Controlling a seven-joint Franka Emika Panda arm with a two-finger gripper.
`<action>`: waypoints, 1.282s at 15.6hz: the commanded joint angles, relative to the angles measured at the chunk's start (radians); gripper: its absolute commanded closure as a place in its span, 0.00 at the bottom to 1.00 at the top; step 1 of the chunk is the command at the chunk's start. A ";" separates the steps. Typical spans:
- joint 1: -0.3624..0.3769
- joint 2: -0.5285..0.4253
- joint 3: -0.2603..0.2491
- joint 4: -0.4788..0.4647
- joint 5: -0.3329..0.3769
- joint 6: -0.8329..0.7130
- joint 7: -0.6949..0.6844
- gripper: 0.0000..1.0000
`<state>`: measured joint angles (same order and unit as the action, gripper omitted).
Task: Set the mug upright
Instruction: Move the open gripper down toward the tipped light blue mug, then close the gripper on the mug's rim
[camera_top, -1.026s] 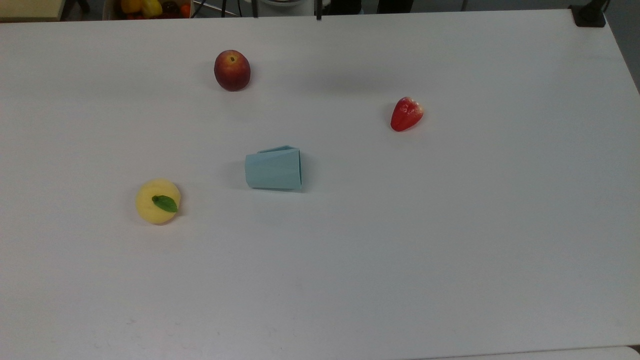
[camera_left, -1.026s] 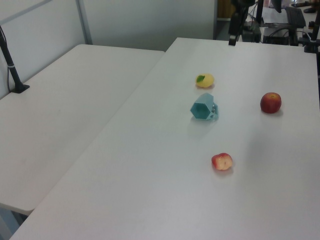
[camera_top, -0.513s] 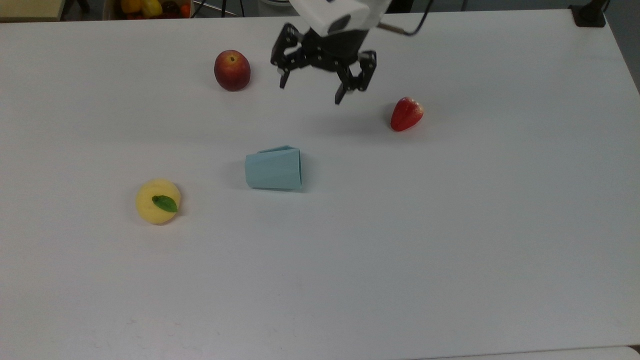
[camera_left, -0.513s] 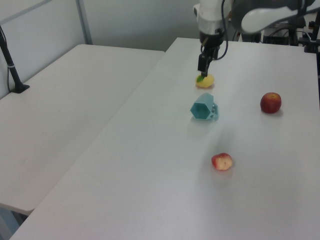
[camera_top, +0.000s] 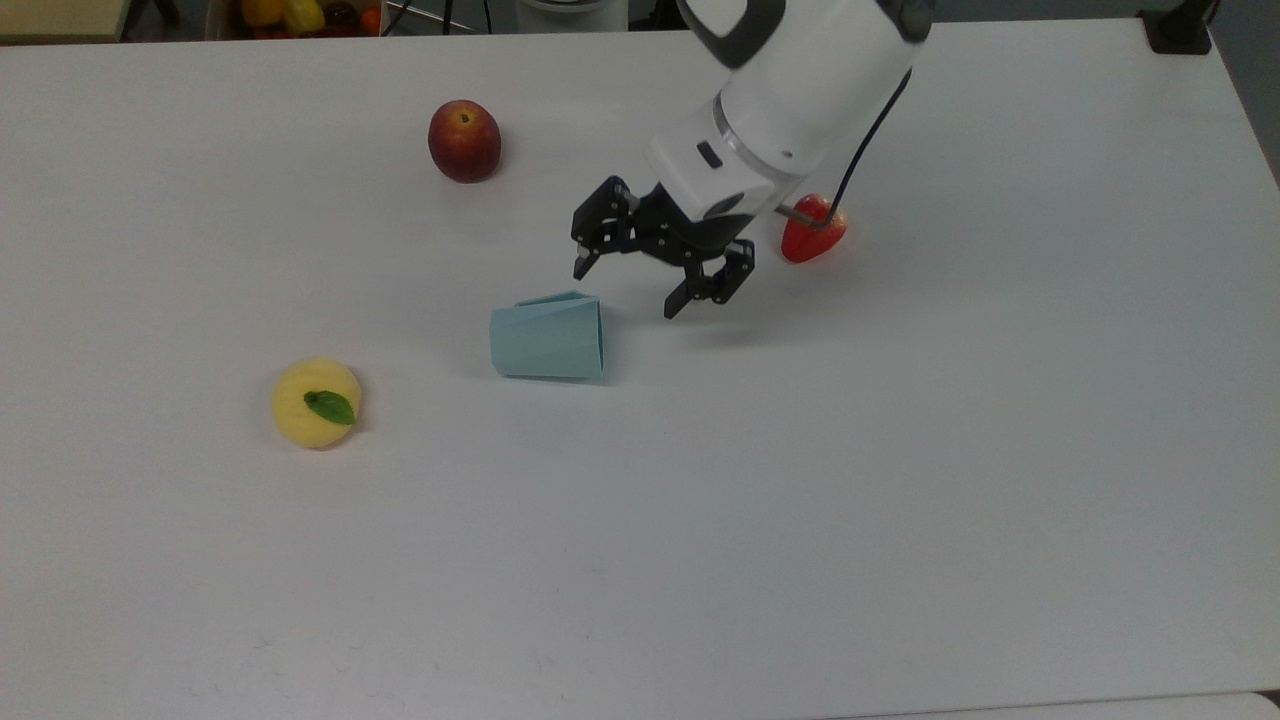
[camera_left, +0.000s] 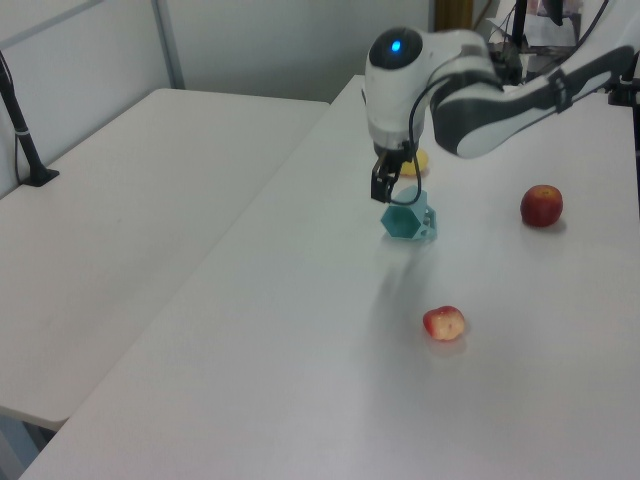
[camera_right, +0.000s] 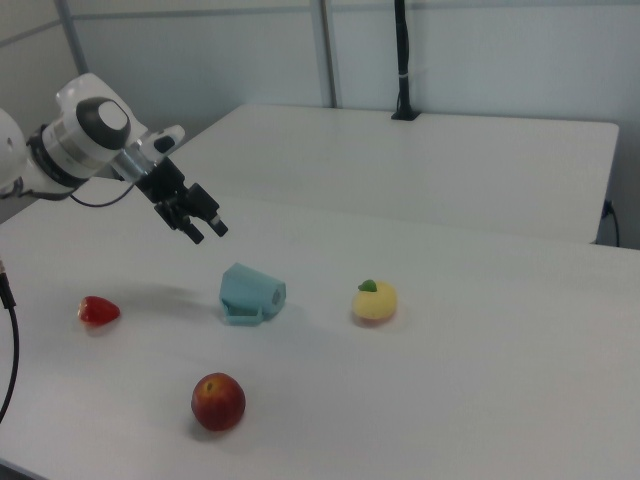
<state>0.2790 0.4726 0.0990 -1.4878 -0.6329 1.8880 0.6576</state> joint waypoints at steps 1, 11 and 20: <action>0.006 0.030 -0.005 -0.017 -0.047 0.019 0.051 0.00; -0.038 0.038 -0.009 -0.155 -0.211 0.065 0.109 0.12; -0.060 0.015 -0.007 -0.157 -0.185 0.051 0.103 1.00</action>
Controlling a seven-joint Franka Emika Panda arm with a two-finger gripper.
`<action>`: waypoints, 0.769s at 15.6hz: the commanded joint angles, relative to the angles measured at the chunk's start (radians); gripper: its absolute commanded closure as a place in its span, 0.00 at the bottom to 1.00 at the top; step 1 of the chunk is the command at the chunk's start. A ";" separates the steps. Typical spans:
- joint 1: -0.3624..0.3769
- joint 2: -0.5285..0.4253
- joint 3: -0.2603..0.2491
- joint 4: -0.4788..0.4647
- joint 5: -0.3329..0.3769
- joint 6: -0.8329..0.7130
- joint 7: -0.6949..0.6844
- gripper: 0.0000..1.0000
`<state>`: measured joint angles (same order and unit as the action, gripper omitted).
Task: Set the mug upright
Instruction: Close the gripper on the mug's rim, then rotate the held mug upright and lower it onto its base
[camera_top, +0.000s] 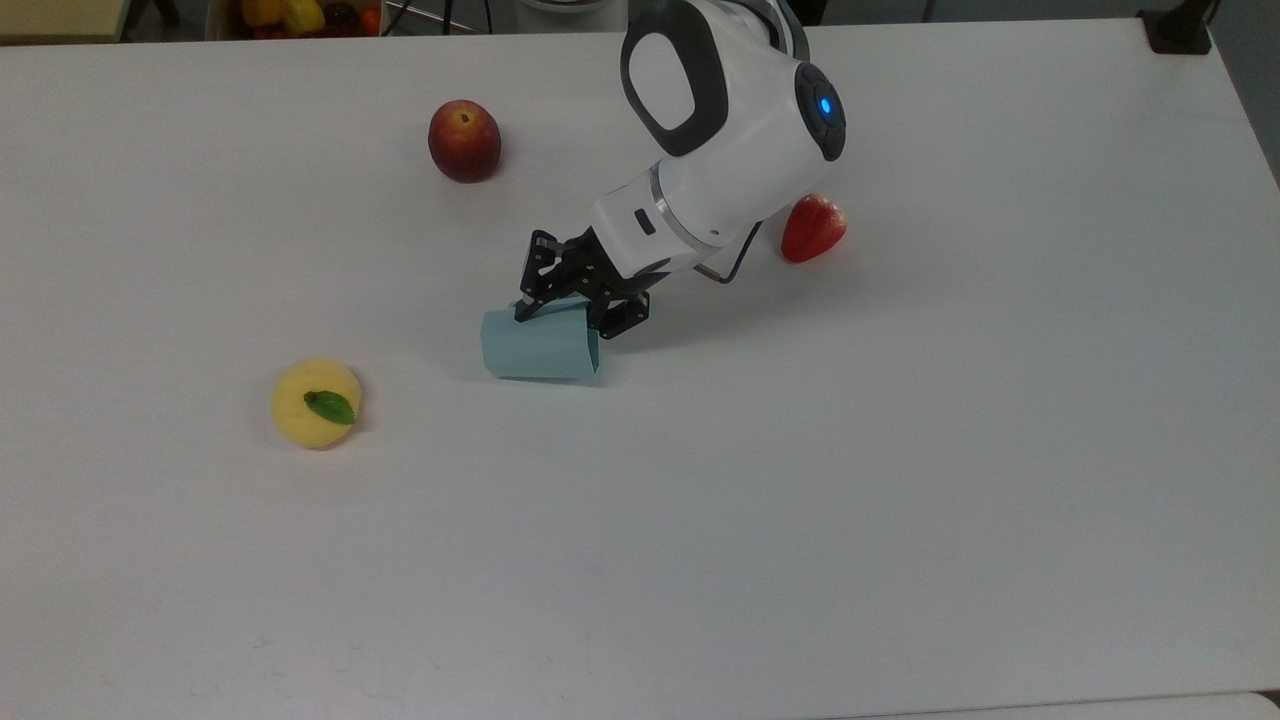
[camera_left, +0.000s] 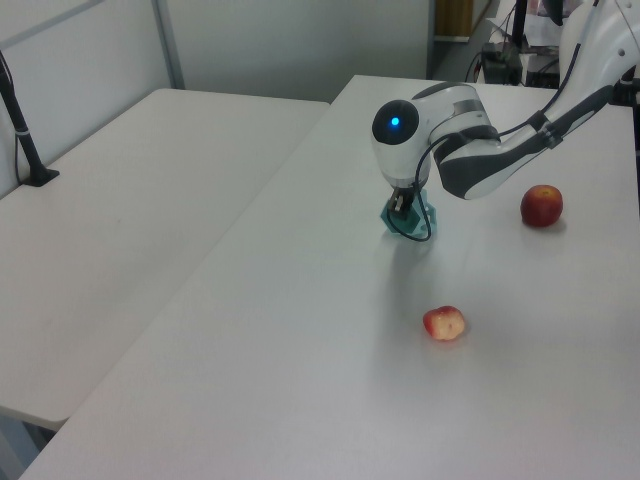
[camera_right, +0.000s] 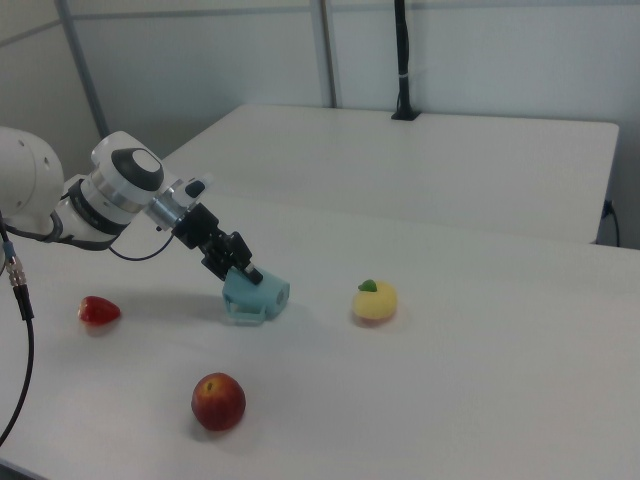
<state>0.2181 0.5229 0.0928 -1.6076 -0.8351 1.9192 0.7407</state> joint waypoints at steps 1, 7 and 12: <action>-0.002 -0.046 -0.001 -0.034 0.040 0.020 0.019 1.00; -0.057 -0.150 -0.001 0.014 0.327 0.021 -0.150 1.00; -0.126 -0.161 -0.013 0.023 0.589 0.046 -0.435 1.00</action>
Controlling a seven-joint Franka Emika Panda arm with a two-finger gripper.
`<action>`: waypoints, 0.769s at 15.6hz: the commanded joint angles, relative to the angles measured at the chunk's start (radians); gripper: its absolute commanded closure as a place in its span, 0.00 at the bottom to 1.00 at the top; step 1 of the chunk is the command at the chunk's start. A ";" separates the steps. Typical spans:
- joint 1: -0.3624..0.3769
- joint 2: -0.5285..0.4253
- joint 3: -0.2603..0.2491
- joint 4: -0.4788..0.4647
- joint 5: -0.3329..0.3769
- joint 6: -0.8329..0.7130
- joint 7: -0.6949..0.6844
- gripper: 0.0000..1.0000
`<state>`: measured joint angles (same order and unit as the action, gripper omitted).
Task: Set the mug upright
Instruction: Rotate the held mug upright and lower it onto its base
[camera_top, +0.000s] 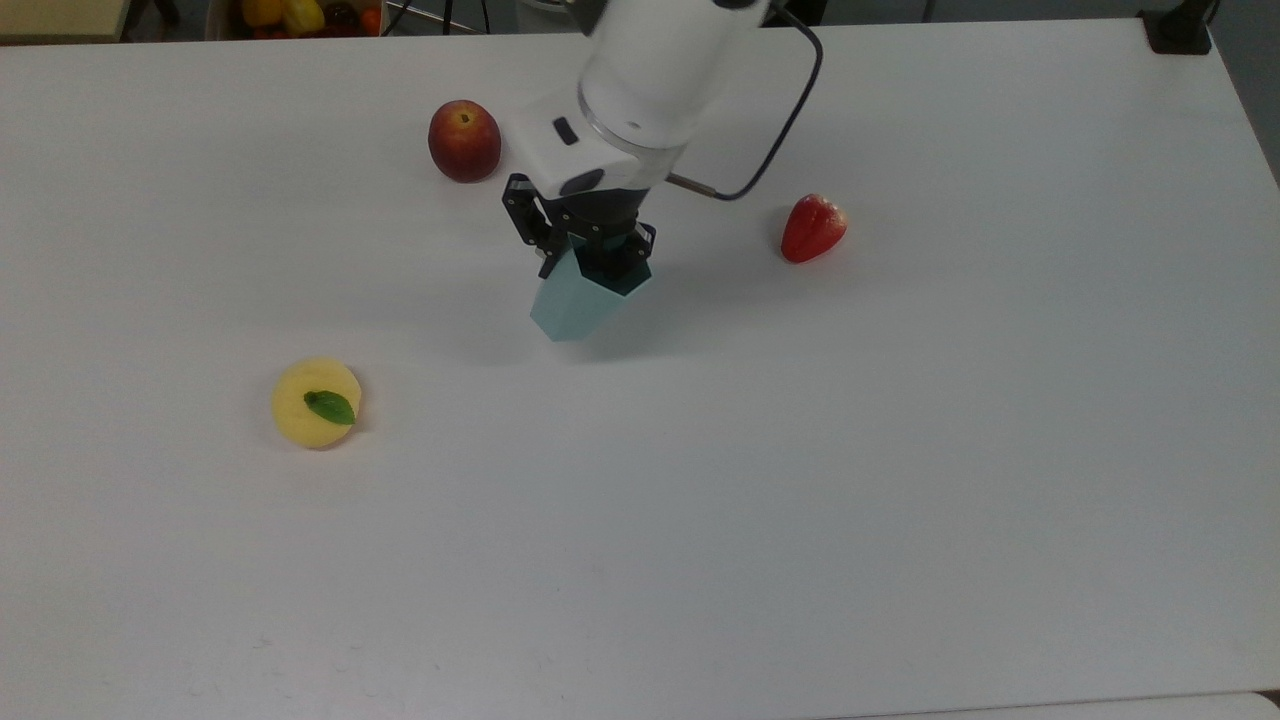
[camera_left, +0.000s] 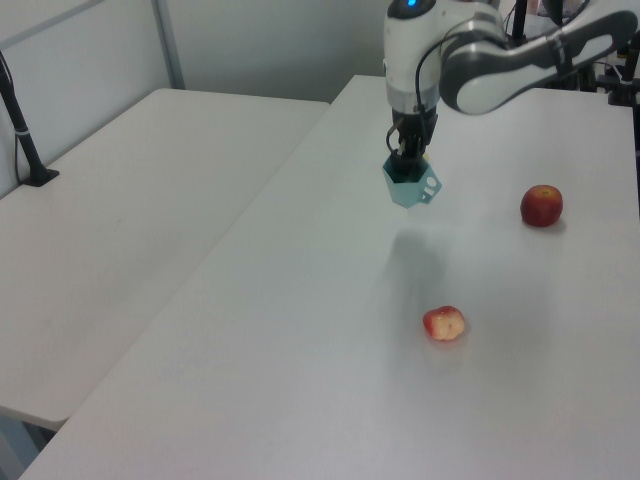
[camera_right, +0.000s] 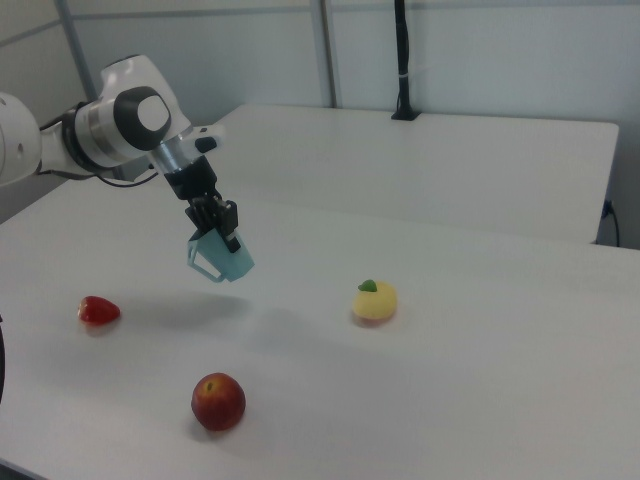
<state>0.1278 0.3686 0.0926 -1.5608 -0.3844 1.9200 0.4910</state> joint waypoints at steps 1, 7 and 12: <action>-0.057 0.006 -0.013 -0.025 0.206 0.086 -0.277 1.00; -0.158 0.070 -0.036 -0.019 0.479 0.126 -0.630 1.00; -0.168 0.095 -0.037 -0.021 0.478 0.128 -0.767 0.96</action>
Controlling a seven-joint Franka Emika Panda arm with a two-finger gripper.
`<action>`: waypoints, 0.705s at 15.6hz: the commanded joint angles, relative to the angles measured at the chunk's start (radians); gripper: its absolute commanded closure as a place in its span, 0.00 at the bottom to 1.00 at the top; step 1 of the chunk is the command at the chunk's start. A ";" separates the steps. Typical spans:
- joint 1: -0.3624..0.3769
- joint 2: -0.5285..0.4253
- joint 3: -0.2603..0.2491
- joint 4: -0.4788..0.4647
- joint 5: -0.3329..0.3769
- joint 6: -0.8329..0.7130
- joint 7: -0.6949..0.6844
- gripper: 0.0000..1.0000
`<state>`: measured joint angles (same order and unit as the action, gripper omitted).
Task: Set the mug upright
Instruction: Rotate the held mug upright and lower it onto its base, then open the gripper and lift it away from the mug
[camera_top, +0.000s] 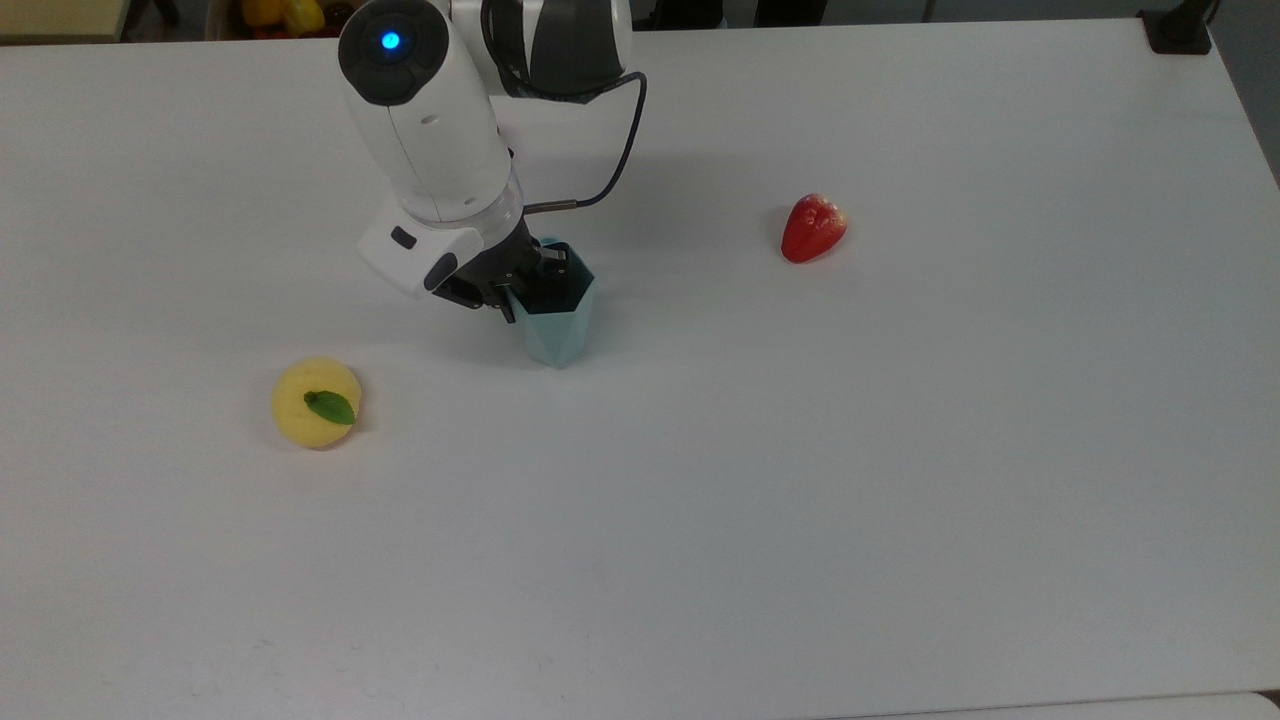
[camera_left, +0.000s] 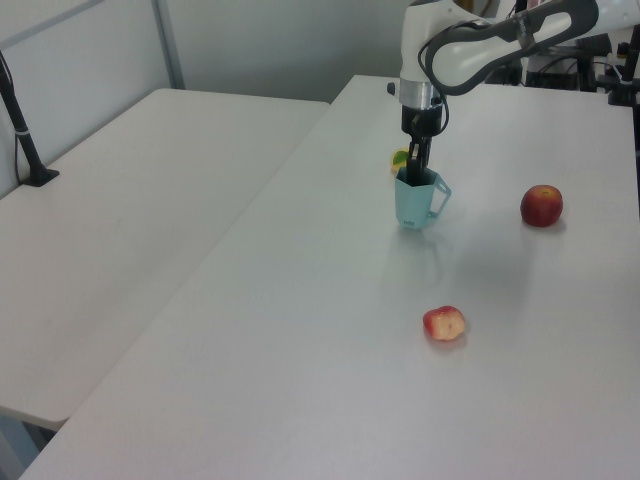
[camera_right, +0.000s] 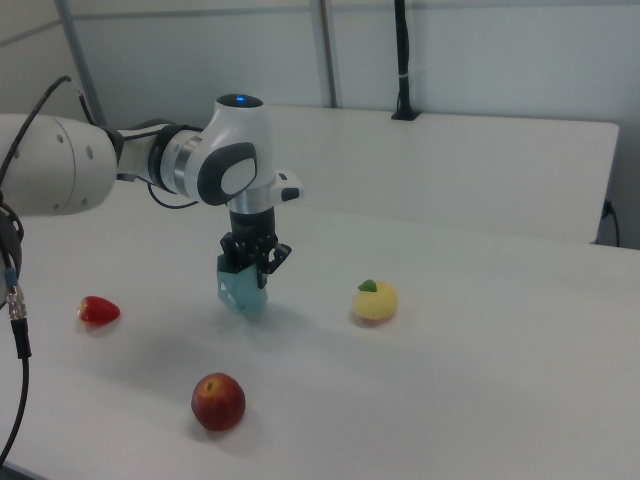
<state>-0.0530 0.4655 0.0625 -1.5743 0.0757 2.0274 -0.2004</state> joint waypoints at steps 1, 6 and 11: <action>0.013 0.004 -0.006 -0.009 0.018 0.020 -0.085 0.96; 0.018 0.002 -0.006 -0.009 0.018 0.016 -0.077 0.00; 0.038 -0.059 0.010 -0.001 0.004 0.022 0.031 0.00</action>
<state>-0.0439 0.4736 0.0705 -1.5630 0.0759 2.0293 -0.2464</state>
